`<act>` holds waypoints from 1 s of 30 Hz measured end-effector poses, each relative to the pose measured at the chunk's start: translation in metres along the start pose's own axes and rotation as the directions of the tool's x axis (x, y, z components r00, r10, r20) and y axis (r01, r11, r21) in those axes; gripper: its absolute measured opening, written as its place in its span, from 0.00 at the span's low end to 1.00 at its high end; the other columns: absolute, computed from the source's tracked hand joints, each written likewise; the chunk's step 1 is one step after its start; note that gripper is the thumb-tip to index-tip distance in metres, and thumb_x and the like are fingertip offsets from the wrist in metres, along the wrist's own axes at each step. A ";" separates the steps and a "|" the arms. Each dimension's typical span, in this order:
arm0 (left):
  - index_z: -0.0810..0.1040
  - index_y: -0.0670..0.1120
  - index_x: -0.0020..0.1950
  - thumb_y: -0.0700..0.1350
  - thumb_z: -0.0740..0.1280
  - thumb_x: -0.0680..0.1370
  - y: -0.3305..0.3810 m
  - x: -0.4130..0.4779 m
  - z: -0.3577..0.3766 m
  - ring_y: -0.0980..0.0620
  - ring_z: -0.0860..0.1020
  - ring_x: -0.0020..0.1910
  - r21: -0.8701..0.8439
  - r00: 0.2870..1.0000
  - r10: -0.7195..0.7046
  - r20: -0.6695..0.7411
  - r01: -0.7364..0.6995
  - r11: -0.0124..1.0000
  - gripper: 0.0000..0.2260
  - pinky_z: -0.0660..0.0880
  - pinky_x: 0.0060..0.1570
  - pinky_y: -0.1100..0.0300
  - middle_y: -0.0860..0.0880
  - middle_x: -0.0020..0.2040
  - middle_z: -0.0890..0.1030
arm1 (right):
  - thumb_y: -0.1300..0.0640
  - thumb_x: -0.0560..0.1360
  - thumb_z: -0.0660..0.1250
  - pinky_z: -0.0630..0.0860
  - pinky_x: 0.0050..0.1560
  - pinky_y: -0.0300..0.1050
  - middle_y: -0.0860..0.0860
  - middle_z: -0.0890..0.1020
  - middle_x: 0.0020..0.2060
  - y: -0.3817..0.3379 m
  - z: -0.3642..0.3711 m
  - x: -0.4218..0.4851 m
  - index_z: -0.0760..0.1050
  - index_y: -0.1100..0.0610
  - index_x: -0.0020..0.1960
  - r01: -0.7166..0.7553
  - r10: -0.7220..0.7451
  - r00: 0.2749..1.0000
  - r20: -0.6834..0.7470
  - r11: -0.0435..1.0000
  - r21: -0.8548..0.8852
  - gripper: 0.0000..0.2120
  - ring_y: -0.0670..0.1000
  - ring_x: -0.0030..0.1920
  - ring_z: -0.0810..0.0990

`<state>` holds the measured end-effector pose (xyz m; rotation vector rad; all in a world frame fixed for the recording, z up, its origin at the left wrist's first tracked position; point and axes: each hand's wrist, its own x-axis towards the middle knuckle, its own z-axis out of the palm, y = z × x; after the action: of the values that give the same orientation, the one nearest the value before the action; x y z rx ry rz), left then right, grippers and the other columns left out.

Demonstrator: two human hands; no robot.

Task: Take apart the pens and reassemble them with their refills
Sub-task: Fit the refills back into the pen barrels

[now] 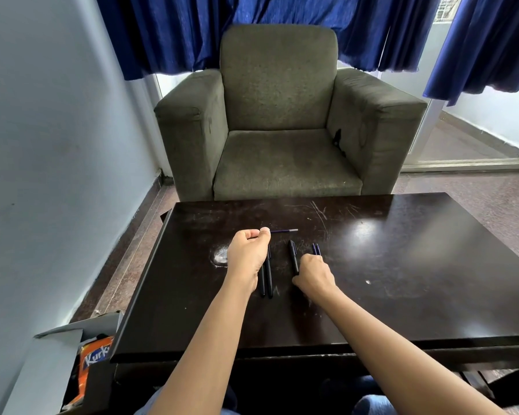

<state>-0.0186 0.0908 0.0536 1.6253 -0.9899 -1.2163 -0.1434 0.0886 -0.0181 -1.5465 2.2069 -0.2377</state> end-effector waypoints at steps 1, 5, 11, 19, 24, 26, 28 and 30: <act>0.76 0.44 0.60 0.50 0.66 0.78 0.000 0.000 0.000 0.54 0.74 0.49 -0.002 1.000 0.001 -0.003 -0.001 1.000 0.14 0.67 0.49 0.61 0.53 0.48 0.76 | 0.64 0.73 0.65 0.73 0.48 0.48 0.58 0.76 0.58 0.000 0.000 0.001 0.73 0.63 0.57 0.003 -0.003 1.000 -0.001 1.000 -0.004 0.13 0.61 0.58 0.77; 0.76 0.44 0.59 0.50 0.66 0.78 0.001 -0.001 0.000 0.54 0.74 0.47 -0.012 1.000 0.001 -0.011 -0.001 1.000 0.13 0.67 0.48 0.61 0.56 0.43 0.75 | 0.64 0.73 0.65 0.73 0.45 0.47 0.58 0.77 0.56 0.002 0.000 0.002 0.73 0.62 0.55 0.010 -0.010 1.000 0.003 1.000 -0.001 0.11 0.61 0.56 0.79; 0.76 0.43 0.58 0.49 0.65 0.79 0.003 -0.001 0.000 0.57 0.73 0.44 -0.015 0.999 0.019 -0.030 -0.019 1.000 0.12 0.68 0.47 0.62 0.57 0.41 0.74 | 0.58 0.74 0.63 0.73 0.42 0.47 0.58 0.79 0.52 -0.007 -0.001 0.002 0.75 0.61 0.52 0.117 -0.113 0.989 -0.099 0.992 0.044 0.09 0.61 0.52 0.79; 0.77 0.42 0.58 0.48 0.66 0.78 0.001 0.001 0.000 0.58 0.74 0.40 -0.019 0.998 0.049 -0.044 -0.050 0.999 0.12 0.69 0.46 0.62 0.56 0.41 0.75 | 0.56 0.74 0.65 0.79 0.50 0.53 0.55 0.81 0.50 -0.018 0.021 -0.005 0.75 0.52 0.57 0.299 -0.314 0.944 0.106 0.945 0.131 0.12 0.58 0.50 0.81; 0.76 0.43 0.57 0.48 0.65 0.78 -0.001 0.003 -0.001 0.61 0.72 0.38 -0.009 0.998 0.057 -0.037 -0.058 0.998 0.11 0.68 0.46 0.62 0.57 0.40 0.74 | 0.55 0.74 0.64 0.79 0.50 0.54 0.55 0.80 0.52 -0.018 0.024 -0.003 0.75 0.53 0.55 0.301 -0.312 0.942 0.123 0.949 0.096 0.09 0.58 0.50 0.80; 0.76 0.43 0.57 0.48 0.65 0.78 0.000 0.002 -0.001 0.60 0.72 0.38 -0.008 0.998 0.058 -0.032 -0.058 0.998 0.11 0.68 0.46 0.62 0.56 0.40 0.74 | 0.55 0.74 0.65 0.78 0.50 0.53 0.56 0.80 0.52 -0.017 0.025 -0.003 0.75 0.55 0.53 0.311 -0.317 0.940 0.127 0.948 0.068 0.09 0.59 0.51 0.80; 0.76 0.43 0.57 0.48 0.65 0.78 0.000 0.002 -0.001 0.60 0.73 0.38 -0.004 0.998 0.057 -0.032 -0.057 0.998 0.11 0.68 0.45 0.62 0.56 0.40 0.75 | 0.55 0.74 0.66 0.77 0.49 0.51 0.56 0.79 0.53 -0.016 0.028 -0.004 0.75 0.56 0.52 0.328 -0.327 0.932 0.157 0.944 0.022 0.09 0.59 0.51 0.79; 0.77 0.43 0.57 0.48 0.65 0.78 -0.001 0.003 -0.001 0.60 0.73 0.38 0.001 0.998 0.057 -0.034 -0.057 0.998 0.11 0.69 0.45 0.62 0.56 0.40 0.75 | 0.57 0.73 0.66 0.76 0.48 0.50 0.56 0.78 0.53 -0.016 0.029 -0.005 0.74 0.56 0.52 0.337 -0.328 0.925 0.191 0.942 -0.015 0.08 0.59 0.51 0.79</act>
<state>-0.0172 0.0881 0.0521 1.6015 -1.0081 -1.1464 -0.1158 0.0903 -0.0365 -1.8848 1.8121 -0.1347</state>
